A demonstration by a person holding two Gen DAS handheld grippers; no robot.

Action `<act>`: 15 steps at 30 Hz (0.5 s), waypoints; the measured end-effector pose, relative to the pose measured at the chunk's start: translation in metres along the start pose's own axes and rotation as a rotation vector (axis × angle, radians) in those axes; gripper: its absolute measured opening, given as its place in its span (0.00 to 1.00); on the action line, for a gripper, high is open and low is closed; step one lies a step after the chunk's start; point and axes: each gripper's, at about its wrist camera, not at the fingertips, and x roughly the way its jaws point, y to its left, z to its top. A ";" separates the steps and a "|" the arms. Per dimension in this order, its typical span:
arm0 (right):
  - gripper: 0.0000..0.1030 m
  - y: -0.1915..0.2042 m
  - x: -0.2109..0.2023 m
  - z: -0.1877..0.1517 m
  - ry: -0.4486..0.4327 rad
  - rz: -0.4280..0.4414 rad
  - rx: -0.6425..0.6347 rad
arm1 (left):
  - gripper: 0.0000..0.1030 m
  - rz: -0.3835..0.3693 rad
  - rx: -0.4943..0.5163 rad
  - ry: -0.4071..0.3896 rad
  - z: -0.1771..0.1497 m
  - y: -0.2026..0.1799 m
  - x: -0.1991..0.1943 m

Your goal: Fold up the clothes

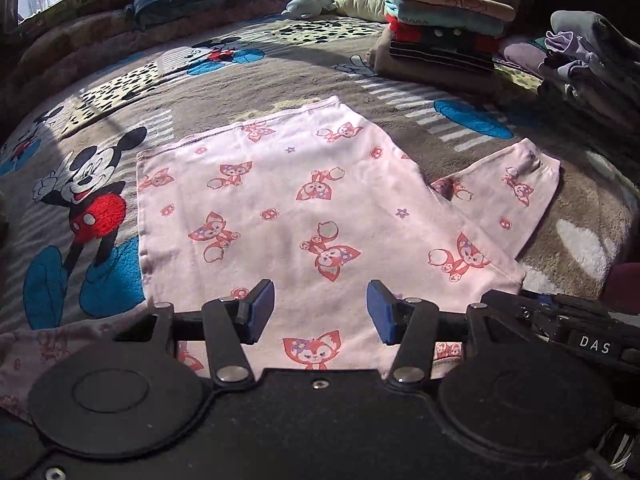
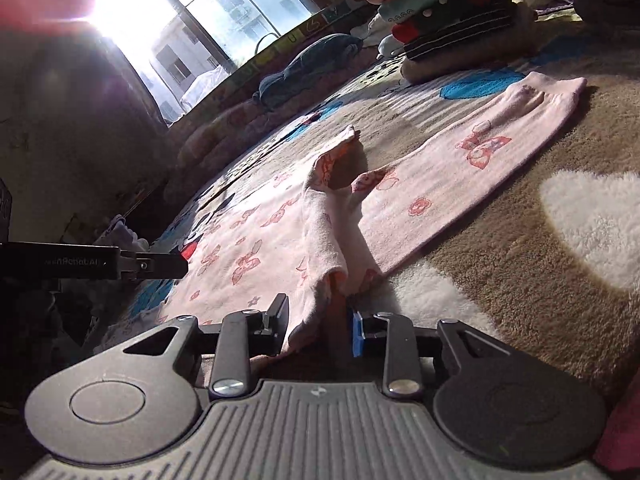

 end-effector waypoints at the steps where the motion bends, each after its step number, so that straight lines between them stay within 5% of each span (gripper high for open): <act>1: 0.32 0.003 0.000 0.000 -0.001 -0.004 -0.031 | 0.49 -0.008 0.001 -0.015 0.017 -0.004 0.004; 7: 0.32 0.012 -0.002 -0.001 -0.011 -0.021 -0.128 | 0.49 -0.044 0.009 -0.011 0.113 -0.034 0.061; 13: 0.32 0.011 0.001 -0.004 0.002 -0.018 -0.136 | 0.49 0.028 0.138 0.193 0.162 -0.076 0.153; 15: 0.31 0.010 0.001 -0.003 0.002 -0.015 -0.134 | 0.49 0.104 0.236 0.263 0.165 -0.092 0.179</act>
